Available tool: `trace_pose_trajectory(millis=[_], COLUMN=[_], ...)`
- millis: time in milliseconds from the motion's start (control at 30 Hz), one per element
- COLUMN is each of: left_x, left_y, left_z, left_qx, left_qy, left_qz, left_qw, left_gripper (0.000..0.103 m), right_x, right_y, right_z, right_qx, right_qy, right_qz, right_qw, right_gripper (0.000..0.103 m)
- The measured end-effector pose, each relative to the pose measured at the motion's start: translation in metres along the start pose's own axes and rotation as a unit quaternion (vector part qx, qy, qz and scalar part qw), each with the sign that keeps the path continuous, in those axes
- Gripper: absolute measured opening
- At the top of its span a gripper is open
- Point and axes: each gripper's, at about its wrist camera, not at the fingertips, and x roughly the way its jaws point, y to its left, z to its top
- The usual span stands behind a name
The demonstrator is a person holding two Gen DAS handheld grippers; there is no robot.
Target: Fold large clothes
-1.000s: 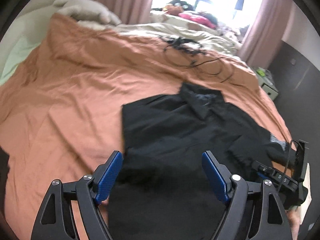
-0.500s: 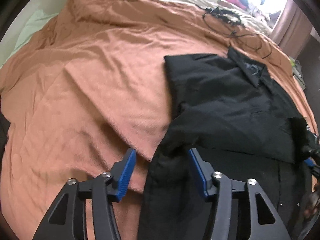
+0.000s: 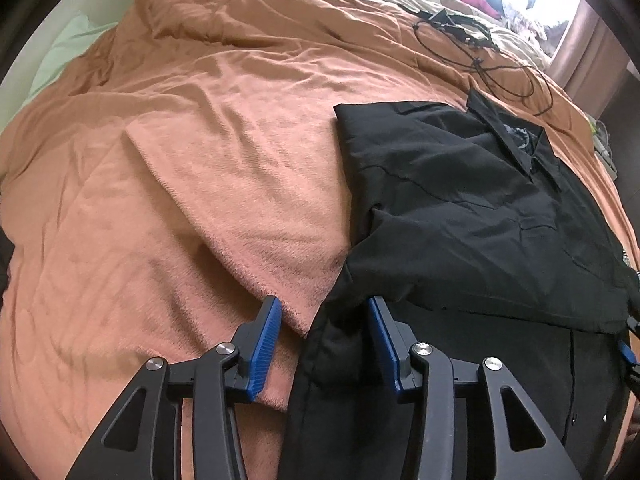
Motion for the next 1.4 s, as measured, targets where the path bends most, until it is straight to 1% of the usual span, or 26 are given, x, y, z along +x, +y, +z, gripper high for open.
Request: trace_pose_trajectory(millis=[33,67,100,233,400,533,600,633,667,700,733,767,800,867,900,1067,1133,1233,1267,1300,1400], left_x=[0.001,0.001,0.002,0.004,0.006,0.006,0.001,-0.002,-0.006,-0.012,-0.018,-0.024,-0.033,-0.048,-0.056,-0.079,-0.082,-0.084,-0.085,-0.085,-0.085], left_y=[0.000,0.000,0.000,-0.002,-0.001,-0.001,-0.002,-0.003,-0.004,-0.005,-0.007,-0.010,-0.013,-0.021,-0.026,-0.052,-0.064,-0.082,-0.088,-0.094,-0.105], left_z=[0.001,0.001,0.002,0.004,0.006,0.007,0.007,0.007,0.007,0.008,0.008,0.009,0.009,0.009,0.009,0.006,0.004,-0.001,-0.002,-0.005,-0.011], left_qx=[0.001,0.001,0.001,0.000,-0.005,-0.011,-0.016,-0.020,-0.025,-0.030,-0.034,-0.036,-0.035,-0.030,-0.028,-0.026,-0.029,-0.026,-0.028,-0.033,-0.058], left_qy=[0.000,-0.001,-0.001,-0.003,-0.004,0.004,0.003,0.002,-0.001,-0.005,-0.010,-0.016,-0.025,-0.046,-0.055,-0.075,-0.077,-0.075,-0.074,-0.071,-0.064], left_qz=[0.000,0.000,0.000,0.002,0.002,-0.003,-0.001,-0.002,-0.004,-0.011,-0.019,-0.026,-0.029,-0.029,-0.031,-0.041,-0.049,-0.059,-0.061,-0.059,-0.049], left_qw=[1.0000,1.0000,1.0000,1.0000,1.0000,0.9999,0.9999,0.9998,0.9997,0.9995,0.9992,0.9989,0.9986,0.9981,0.9976,0.9960,0.9955,0.9951,0.9950,0.9952,0.9951], left_gripper=[0.046,0.046,0.046,0.046,0.046,0.046,0.046,0.046,0.047,0.049,0.052,0.062,0.074,0.087,0.089,0.089,0.089,0.089,0.089,0.089,0.089], right_x=[0.007,0.013,0.018,0.026,0.036,0.033,0.029,0.026,0.023,0.015,0.009,0.001,-0.006,-0.020,-0.025,-0.058,-0.074,-0.089,-0.093,-0.099,-0.114], right_y=[-0.001,-0.002,-0.002,0.005,0.003,0.009,0.010,0.010,0.010,0.011,0.012,0.013,0.014,0.013,0.012,-0.017,-0.033,-0.060,-0.066,-0.077,-0.098], right_z=[0.001,0.003,0.006,0.016,0.025,0.030,0.030,0.030,0.031,0.031,0.031,0.031,0.032,0.035,0.037,0.054,0.063,0.074,0.076,0.080,0.087], right_qx=[0.002,0.003,0.004,-0.006,-0.001,-0.018,-0.012,-0.008,-0.006,-0.004,-0.005,-0.009,-0.014,-0.021,-0.021,0.006,0.019,0.043,0.050,0.061,0.078], right_qy=[-0.001,-0.004,-0.009,-0.034,-0.043,-0.053,-0.048,-0.048,-0.048,-0.054,-0.063,-0.072,-0.078,-0.087,-0.091,-0.125,-0.145,-0.161,-0.164,-0.172,-0.195], right_qz=[-0.001,0.001,0.010,0.039,0.069,0.068,0.063,0.064,0.063,0.061,0.064,0.067,0.067,0.070,0.071,0.067,0.059,0.057,0.060,0.059,0.041], right_qw=[1.000,1.000,1.000,0.999,0.997,0.996,0.997,0.997,0.997,0.997,0.996,0.995,0.995,0.994,0.993,0.990,0.987,0.984,0.983,0.981,0.977], right_gripper=[0.022,0.017,0.014,0.012,0.012,0.012,0.016,0.022,0.044,0.063,0.066,0.066,0.066,0.066,0.066,0.066,0.066,0.065,0.063,0.061,0.060])
